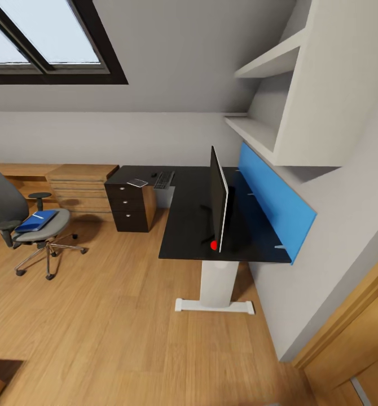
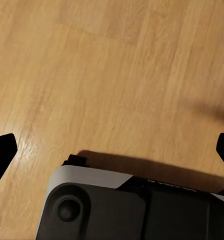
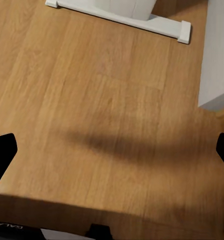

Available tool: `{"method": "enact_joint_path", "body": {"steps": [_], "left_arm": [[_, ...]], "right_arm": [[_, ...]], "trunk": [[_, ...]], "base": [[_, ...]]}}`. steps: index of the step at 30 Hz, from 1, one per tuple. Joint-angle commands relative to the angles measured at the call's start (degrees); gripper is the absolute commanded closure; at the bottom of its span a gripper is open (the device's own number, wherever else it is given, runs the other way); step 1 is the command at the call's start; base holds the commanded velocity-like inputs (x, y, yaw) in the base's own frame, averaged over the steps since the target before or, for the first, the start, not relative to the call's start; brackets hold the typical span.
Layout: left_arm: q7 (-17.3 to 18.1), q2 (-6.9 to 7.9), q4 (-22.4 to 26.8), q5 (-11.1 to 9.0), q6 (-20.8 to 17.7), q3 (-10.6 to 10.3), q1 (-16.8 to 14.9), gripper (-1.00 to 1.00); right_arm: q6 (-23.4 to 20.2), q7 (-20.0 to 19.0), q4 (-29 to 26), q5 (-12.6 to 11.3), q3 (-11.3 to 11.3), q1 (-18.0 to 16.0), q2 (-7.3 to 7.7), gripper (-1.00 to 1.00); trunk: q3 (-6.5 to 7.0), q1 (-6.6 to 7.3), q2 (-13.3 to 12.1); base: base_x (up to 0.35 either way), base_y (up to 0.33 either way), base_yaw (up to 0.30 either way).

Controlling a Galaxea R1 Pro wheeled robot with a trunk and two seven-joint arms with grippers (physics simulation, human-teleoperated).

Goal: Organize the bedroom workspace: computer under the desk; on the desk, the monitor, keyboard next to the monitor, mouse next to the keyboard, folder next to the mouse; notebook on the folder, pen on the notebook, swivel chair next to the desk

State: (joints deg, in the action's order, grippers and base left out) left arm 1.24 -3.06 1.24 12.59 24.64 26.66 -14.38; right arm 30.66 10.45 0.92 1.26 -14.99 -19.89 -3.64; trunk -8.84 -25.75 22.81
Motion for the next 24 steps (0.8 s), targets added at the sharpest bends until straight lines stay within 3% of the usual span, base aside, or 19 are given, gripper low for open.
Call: {"method": "enact_joint_path", "body": {"steps": [1,24], "left_arm": [[0.1,-0.01,0.0,0.4,0.1,0.5,0.0,-1.0],[0.0,0.07,0.0,0.4,0.2,0.5,0.0,-1.0]], "right_arm": [[0.1,0.5,0.1,0.2,-0.5,-0.1,0.06,-1.0],[0.1,0.5,0.1,0.1,-0.5,-0.1,0.39,-1.0]], "trunk": [[-0.11,-0.03,0.1],[-0.11,-0.03,0.1]], "base": [[0.0,0.0,0.0],[0.0,0.0,0.0]]}}
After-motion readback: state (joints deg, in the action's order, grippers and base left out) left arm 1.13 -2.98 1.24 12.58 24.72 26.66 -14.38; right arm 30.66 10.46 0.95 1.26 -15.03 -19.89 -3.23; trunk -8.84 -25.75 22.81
